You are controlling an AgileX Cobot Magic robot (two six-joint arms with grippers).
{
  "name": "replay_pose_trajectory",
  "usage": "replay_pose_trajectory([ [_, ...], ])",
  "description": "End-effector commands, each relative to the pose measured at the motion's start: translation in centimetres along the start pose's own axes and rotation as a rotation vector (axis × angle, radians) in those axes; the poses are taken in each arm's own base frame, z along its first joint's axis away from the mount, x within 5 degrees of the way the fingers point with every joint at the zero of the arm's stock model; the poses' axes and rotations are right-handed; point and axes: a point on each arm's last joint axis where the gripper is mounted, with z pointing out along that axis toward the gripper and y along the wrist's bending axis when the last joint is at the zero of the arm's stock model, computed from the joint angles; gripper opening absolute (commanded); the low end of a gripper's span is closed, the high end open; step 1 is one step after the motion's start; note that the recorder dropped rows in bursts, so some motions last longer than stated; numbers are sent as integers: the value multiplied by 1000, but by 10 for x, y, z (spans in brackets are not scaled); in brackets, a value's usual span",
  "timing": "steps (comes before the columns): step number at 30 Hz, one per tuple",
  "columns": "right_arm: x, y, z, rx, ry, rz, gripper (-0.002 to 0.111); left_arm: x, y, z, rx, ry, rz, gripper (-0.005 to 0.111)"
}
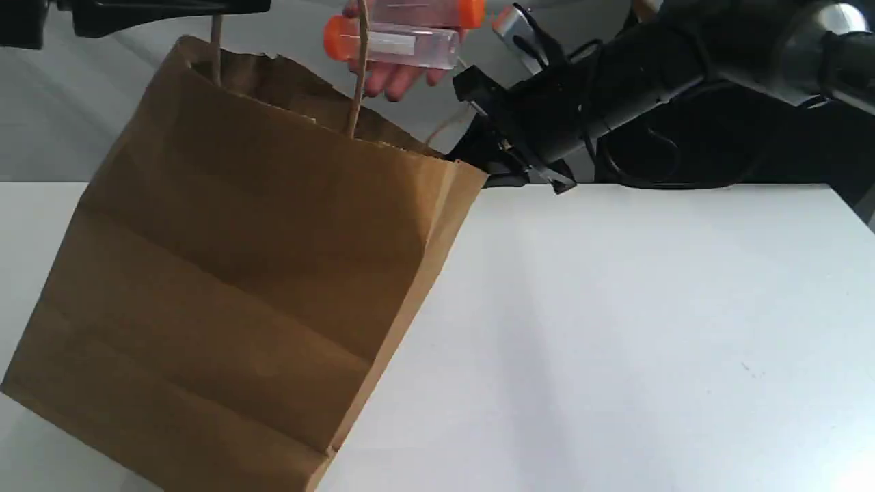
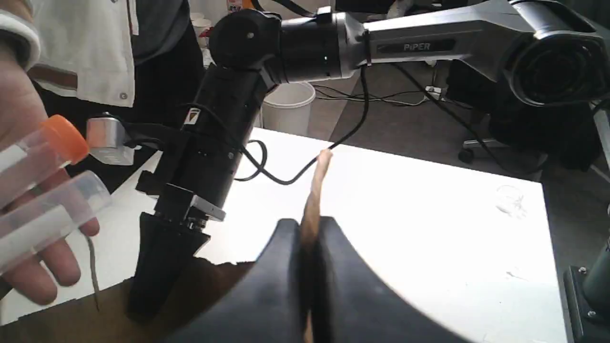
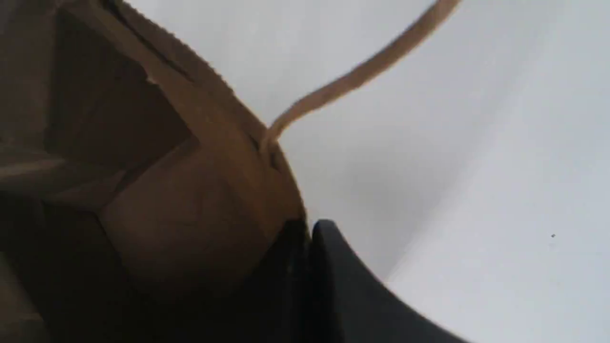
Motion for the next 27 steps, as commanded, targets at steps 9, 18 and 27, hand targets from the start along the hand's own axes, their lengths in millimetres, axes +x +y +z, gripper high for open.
replay_pose_trajectory([
  [9,-3,7,-7,-13,-31,-20,0,-4,-2,-1,6,-11,0,0],
  [18,-3,9,-8,-13,-34,-30,0,-3,-2,-1,4,2,7,0],
  [27,-25,42,-57,-8,-179,-137,0,21,-1,6,29,-13,-14,0],
])
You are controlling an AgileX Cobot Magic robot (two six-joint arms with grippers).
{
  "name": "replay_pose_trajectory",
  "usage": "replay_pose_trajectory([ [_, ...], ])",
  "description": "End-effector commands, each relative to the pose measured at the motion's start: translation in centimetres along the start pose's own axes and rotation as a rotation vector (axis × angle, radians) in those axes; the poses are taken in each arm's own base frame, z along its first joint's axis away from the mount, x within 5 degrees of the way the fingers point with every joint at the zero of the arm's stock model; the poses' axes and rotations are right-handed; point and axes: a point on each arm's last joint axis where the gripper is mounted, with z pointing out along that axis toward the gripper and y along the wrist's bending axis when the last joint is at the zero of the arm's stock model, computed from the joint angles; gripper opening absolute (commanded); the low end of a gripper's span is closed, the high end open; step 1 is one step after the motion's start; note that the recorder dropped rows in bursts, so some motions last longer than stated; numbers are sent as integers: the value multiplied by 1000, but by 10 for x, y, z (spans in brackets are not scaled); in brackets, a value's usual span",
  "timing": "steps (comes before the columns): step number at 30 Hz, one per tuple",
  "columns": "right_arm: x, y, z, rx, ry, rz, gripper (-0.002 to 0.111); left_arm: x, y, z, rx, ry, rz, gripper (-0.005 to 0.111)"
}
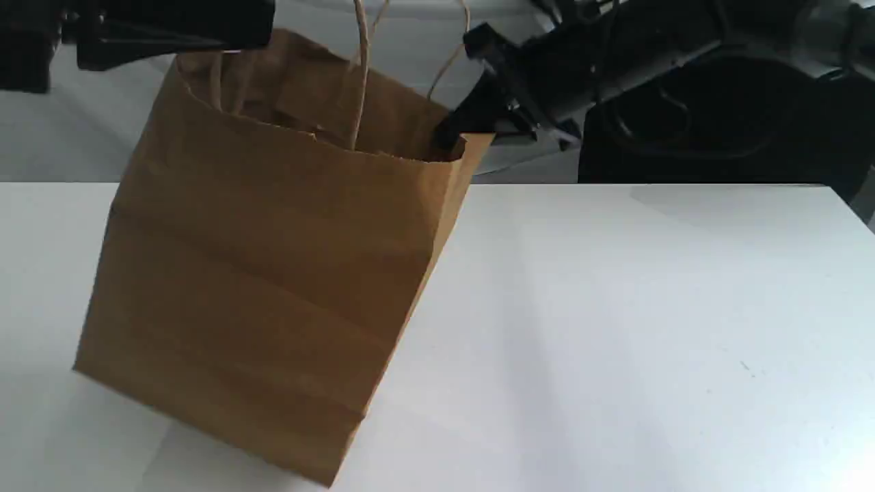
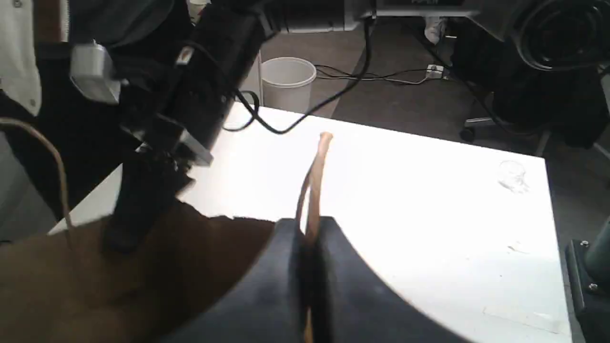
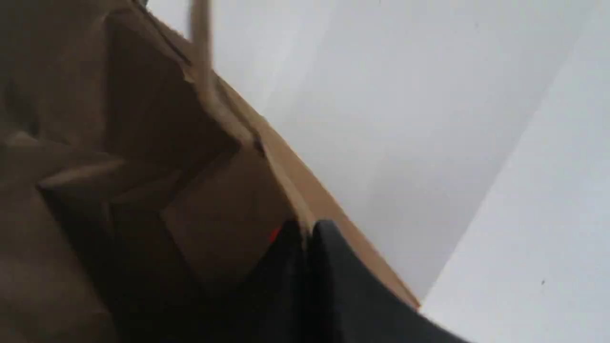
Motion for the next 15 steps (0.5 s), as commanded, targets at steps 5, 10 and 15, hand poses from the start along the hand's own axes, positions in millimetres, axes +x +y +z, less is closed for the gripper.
replay_pose_trajectory([
  [5,-13,35,-39,0,-100,-78,0,19,2,8,-10,-178,-62,0],
  [10,-12,37,-44,38,-97,-62,0,29,4,10,-33,-337,-125,0],
  [15,-12,49,-52,34,-114,-78,0,45,4,14,-52,-314,-163,0],
])
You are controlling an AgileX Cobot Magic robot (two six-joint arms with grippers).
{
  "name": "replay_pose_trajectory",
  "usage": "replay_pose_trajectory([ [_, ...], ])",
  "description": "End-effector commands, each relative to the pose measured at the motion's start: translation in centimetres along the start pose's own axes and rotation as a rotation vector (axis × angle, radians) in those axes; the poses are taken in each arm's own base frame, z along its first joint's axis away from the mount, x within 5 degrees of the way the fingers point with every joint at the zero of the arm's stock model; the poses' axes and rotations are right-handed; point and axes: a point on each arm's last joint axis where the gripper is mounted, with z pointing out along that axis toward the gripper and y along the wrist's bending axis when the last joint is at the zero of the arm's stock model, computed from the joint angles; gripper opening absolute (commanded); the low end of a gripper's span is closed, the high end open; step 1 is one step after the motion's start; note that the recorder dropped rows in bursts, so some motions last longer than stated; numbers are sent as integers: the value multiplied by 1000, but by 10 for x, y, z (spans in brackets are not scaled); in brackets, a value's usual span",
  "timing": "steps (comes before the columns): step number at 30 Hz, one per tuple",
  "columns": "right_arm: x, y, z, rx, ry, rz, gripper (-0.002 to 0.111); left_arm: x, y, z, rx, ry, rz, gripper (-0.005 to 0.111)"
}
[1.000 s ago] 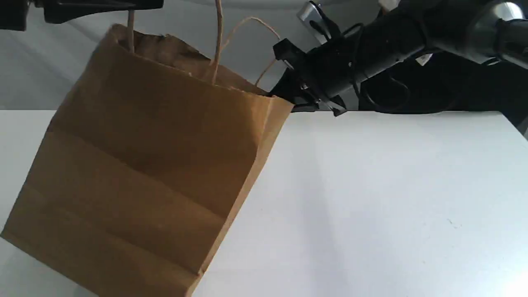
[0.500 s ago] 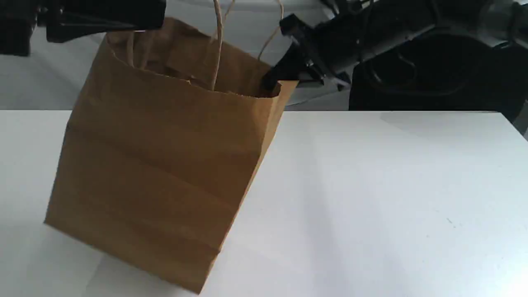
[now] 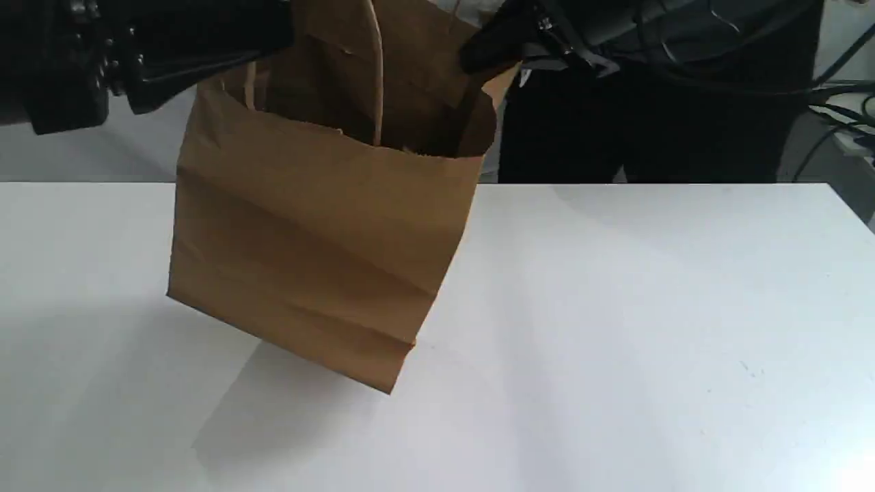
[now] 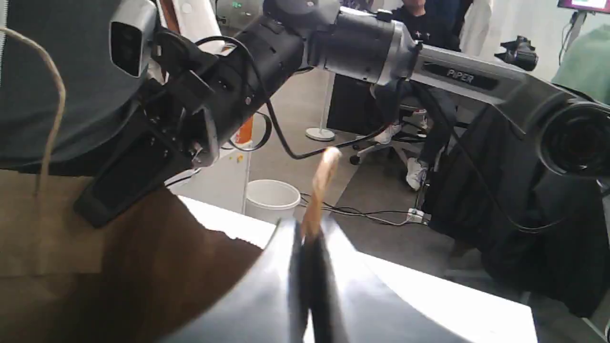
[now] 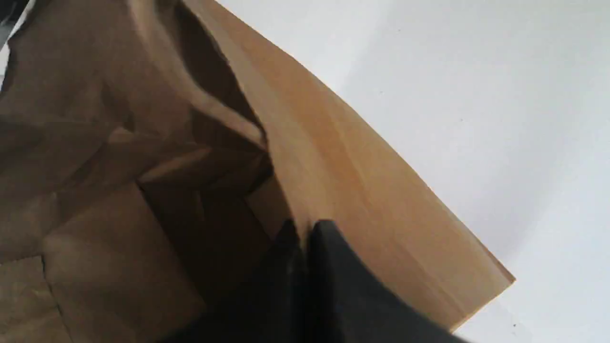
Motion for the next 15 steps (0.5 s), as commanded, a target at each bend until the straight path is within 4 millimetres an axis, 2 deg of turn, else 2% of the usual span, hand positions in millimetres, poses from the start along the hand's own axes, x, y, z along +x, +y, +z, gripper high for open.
replay_pose_trajectory([
  [1,-4,16,-14,-12,-36,-20,0,7,3,-1,-38,-11,-26,0],
  [8,-3,22,-22,40,-35,-42,0,18,1,-2,-27,2,-35,0],
  [11,-1,30,-14,36,-16,-67,0,21,3,-3,-51,12,-21,0],
  [15,5,34,-3,112,38,-137,0,24,14,-4,-173,43,12,0],
])
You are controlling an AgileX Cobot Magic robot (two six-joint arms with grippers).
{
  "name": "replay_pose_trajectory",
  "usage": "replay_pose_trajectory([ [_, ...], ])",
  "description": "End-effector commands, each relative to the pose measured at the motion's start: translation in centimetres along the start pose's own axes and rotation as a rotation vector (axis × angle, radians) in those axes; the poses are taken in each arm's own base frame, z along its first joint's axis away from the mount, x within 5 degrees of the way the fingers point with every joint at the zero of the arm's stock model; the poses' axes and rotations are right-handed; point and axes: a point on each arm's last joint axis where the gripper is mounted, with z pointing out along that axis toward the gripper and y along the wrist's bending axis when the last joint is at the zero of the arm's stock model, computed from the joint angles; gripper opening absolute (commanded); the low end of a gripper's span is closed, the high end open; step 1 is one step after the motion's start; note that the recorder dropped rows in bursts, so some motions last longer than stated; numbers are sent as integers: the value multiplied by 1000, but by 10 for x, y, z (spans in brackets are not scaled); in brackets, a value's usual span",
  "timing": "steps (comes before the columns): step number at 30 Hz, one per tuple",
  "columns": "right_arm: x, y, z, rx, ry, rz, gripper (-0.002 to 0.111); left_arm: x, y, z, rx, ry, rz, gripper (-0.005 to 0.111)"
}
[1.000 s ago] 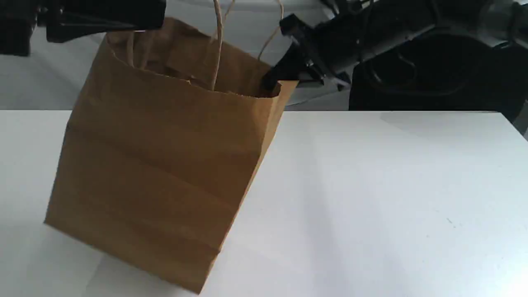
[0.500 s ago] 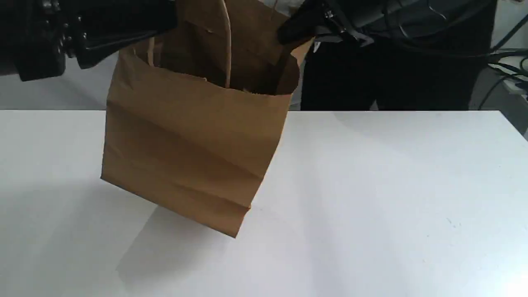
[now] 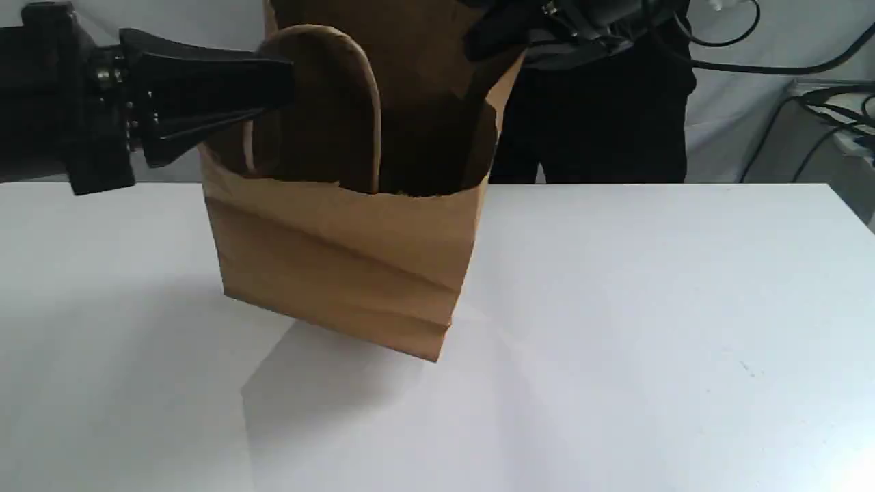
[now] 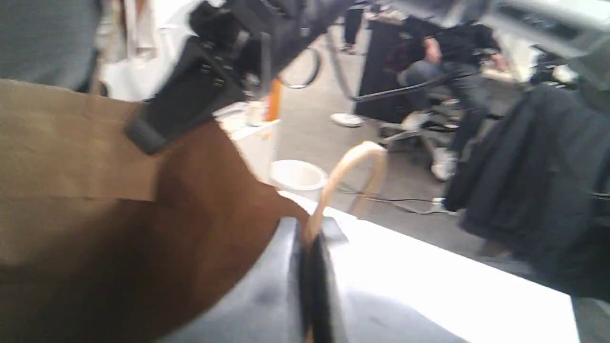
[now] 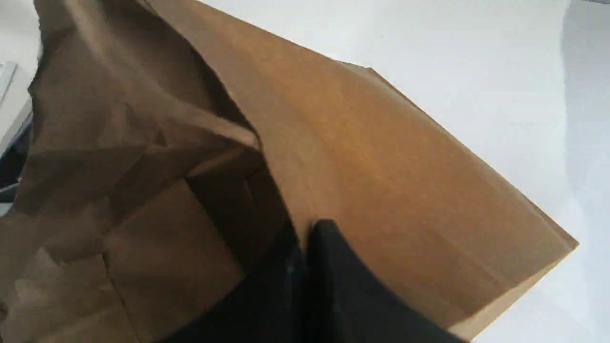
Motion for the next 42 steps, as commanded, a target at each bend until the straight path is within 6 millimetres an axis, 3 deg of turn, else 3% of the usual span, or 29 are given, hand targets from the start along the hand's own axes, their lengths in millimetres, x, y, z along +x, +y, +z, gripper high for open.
replay_pose_trajectory([
  [1,2,12,2,52,22,-72,0,2,9,-1,-104,8,13,0],
  [10,4,10,8,85,44,-48,0,6,22,-3,-235,42,-1,0],
  [20,9,-9,25,129,92,-6,0,33,44,8,-235,100,-117,0],
  [27,14,-25,41,161,135,32,0,37,47,10,-232,107,-128,0],
  [32,15,-27,42,165,138,32,0,36,48,10,-239,109,-127,1],
  [38,13,-28,42,174,116,28,0,36,48,10,-239,109,-127,14],
  [42,13,-28,42,178,117,26,0,36,48,10,-240,108,-136,35],
])
